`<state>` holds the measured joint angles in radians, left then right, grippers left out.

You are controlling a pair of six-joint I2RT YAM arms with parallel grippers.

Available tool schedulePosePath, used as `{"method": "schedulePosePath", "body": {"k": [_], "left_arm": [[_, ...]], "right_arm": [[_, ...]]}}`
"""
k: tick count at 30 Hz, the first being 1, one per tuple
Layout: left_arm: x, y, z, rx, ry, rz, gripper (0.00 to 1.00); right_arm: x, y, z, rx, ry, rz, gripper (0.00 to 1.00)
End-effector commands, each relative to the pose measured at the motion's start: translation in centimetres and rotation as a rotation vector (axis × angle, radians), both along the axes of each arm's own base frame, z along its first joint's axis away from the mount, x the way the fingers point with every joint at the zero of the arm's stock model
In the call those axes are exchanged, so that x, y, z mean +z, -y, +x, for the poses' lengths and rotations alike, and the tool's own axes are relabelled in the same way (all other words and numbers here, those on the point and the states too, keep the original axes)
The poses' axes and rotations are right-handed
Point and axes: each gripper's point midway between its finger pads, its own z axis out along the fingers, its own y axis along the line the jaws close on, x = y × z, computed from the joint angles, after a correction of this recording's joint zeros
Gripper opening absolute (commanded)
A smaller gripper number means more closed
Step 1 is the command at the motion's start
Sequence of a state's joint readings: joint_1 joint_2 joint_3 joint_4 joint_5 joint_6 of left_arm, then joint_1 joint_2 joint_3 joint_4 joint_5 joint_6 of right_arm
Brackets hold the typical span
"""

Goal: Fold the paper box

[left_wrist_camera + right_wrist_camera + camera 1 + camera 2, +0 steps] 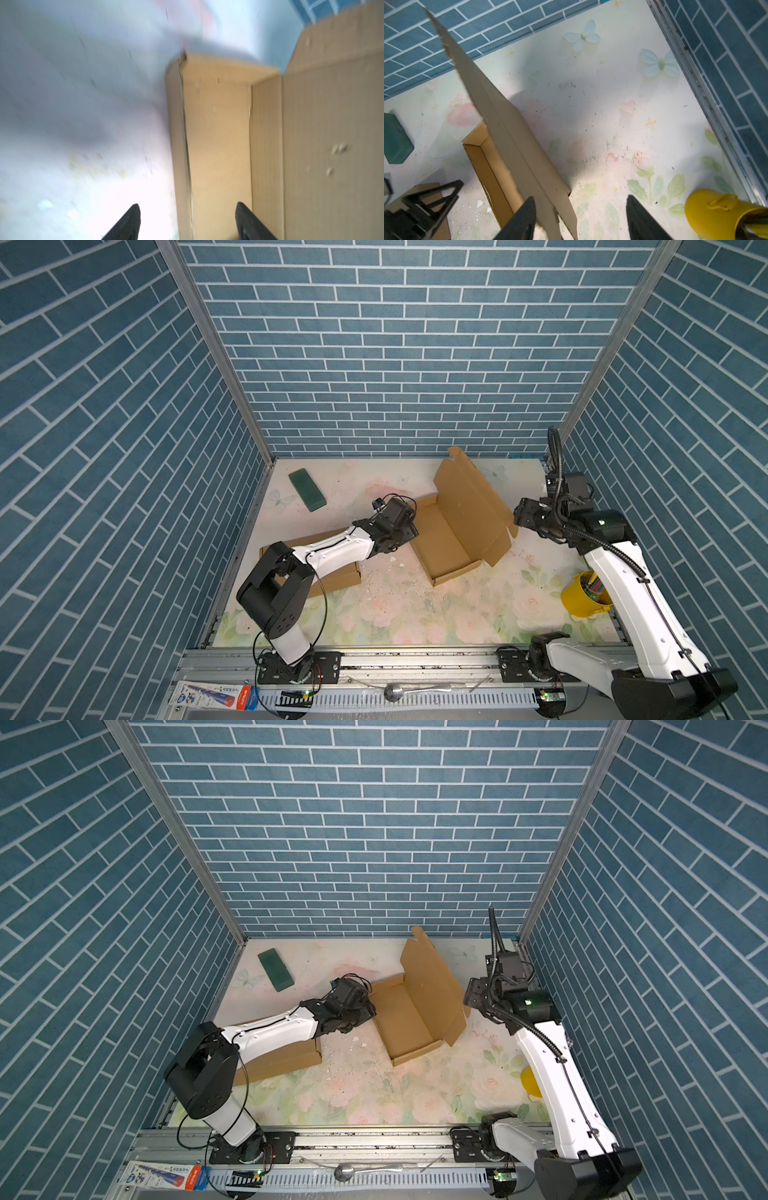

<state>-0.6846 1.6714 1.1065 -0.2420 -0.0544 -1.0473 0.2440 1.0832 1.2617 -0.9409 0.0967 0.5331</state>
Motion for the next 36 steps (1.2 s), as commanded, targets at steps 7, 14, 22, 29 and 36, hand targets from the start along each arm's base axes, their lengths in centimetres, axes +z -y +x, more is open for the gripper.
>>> {"method": "schedulePosePath", "body": {"k": [7, 14, 22, 29, 36], "left_arm": [[3.5, 1.1, 7.7, -0.403, 0.238, 0.202, 0.84], [1.0, 5.0, 12.5, -0.613, 0.197, 0.08, 0.83], [-2.5, 7.2, 14.1, -0.696, 0.164, 0.001, 0.85], [-3.9, 6.1, 12.5, -0.694, 0.128, -0.013, 0.84], [-3.7, 3.0, 9.4, -0.593, 0.118, -0.056, 0.83]], "right_arm": [[-3.8, -2.0, -4.2, 0.014, -0.074, 0.155, 0.7], [-3.2, -1.8, -5.7, 0.082, -0.139, 0.113, 0.73], [-4.0, -4.2, -6.5, 0.186, -0.146, 0.21, 0.73], [-5.0, -4.0, -3.7, 0.159, -0.126, 0.168, 0.7], [-4.4, -5.3, 2.3, 0.156, -0.078, 0.149, 0.7]]}}
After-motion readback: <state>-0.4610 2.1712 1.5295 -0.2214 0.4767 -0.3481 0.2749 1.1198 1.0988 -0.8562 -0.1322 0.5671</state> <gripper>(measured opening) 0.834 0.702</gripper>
